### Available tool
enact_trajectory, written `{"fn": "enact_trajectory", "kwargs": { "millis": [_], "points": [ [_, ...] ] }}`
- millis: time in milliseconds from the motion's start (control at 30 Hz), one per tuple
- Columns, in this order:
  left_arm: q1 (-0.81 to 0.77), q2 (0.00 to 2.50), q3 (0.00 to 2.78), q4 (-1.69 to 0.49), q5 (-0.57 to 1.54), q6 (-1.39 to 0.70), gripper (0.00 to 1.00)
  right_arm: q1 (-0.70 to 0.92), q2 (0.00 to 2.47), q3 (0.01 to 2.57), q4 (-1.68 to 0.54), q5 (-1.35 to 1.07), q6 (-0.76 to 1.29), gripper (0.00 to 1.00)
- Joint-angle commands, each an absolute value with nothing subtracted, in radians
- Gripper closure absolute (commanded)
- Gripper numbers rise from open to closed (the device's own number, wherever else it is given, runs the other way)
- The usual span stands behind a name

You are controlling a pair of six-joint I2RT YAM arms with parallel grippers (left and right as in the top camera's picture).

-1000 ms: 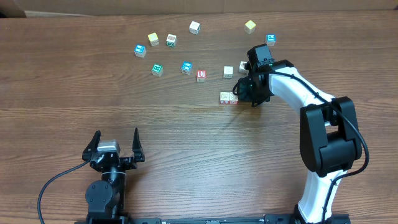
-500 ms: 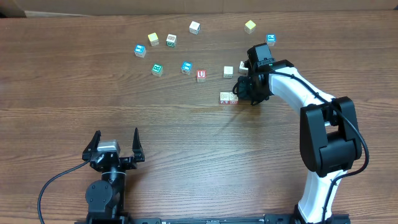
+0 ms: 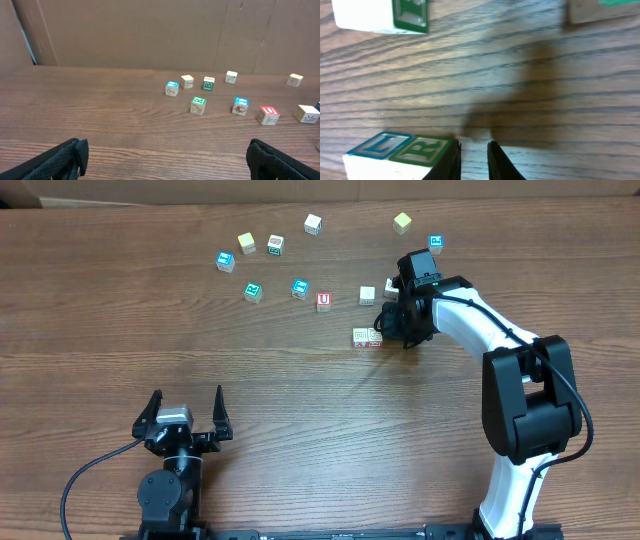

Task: Form a horizontal line
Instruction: 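Open the right gripper and retract it to the far right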

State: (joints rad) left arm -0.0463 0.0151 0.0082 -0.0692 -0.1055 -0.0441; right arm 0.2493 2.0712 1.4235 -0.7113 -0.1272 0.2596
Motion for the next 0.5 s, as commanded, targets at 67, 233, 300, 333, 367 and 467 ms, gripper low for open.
{"fn": "enact_trajectory", "kwargs": {
  "millis": [67, 233, 300, 333, 367, 467],
  "points": [
    [-0.055, 0.006, 0.006, -0.07, -0.108, -0.022, 0.01, 0.244, 2.082, 1.414, -0.739, 0.042, 0.31, 0.88],
    [-0.055, 0.006, 0.006, -0.07, -0.108, -0.022, 0.0, 0.207, 2.082, 1.414, -0.794, 0.132, 0.342, 0.87],
    [-0.055, 0.006, 0.006, -0.07, -0.107, -0.022, 0.0, 0.176, 2.082, 1.414, -0.809, 0.139, 0.341, 0.87],
    [-0.055, 0.006, 0.006, -0.07, -0.107, -0.022, 0.0, 0.155, 2.082, 1.414, -0.816, 0.139, 0.341, 0.87],
    [-0.055, 0.006, 0.006, -0.07, -0.108, -0.022, 0.0, 0.134, 2.082, 1.414, -0.822, 0.138, 0.341, 0.87],
    [-0.055, 0.006, 0.006, -0.07, -0.108, -0.022, 0.0, 0.054, 2.082, 1.414, -0.834, 0.138, 0.34, 0.87]
  ]
}}
